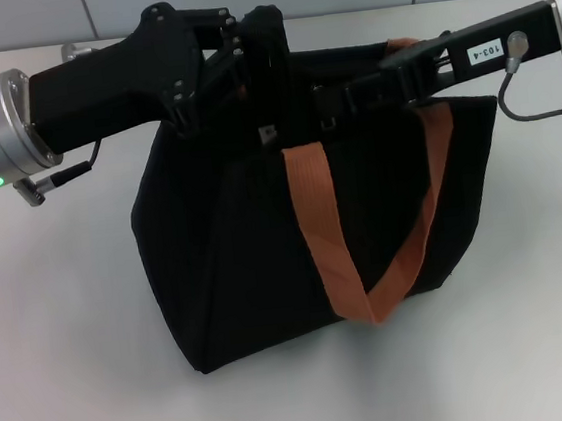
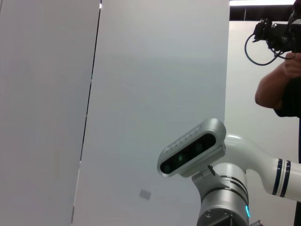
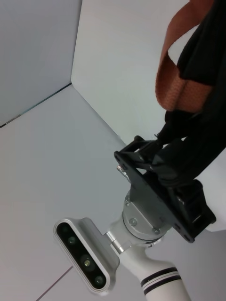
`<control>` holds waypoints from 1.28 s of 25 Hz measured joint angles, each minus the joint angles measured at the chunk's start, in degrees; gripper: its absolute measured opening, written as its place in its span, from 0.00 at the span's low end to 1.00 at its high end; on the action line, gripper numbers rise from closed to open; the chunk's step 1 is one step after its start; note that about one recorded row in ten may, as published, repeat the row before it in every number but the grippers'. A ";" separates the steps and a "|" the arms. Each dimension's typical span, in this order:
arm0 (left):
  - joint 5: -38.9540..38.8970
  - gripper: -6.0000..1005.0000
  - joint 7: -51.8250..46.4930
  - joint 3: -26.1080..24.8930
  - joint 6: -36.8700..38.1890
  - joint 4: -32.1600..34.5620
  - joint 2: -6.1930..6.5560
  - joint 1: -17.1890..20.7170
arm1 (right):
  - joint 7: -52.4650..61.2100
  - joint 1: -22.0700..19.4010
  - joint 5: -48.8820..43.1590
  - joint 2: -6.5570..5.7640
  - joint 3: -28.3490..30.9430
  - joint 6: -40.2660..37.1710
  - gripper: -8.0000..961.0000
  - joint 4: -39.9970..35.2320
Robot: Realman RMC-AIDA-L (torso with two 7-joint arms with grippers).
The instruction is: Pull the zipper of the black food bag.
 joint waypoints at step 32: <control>-0.36 0.09 -0.23 0.00 0.41 -0.61 -0.01 -0.09 | 14.02 7.29 -15.52 -2.86 0.39 -0.54 0.01 -7.01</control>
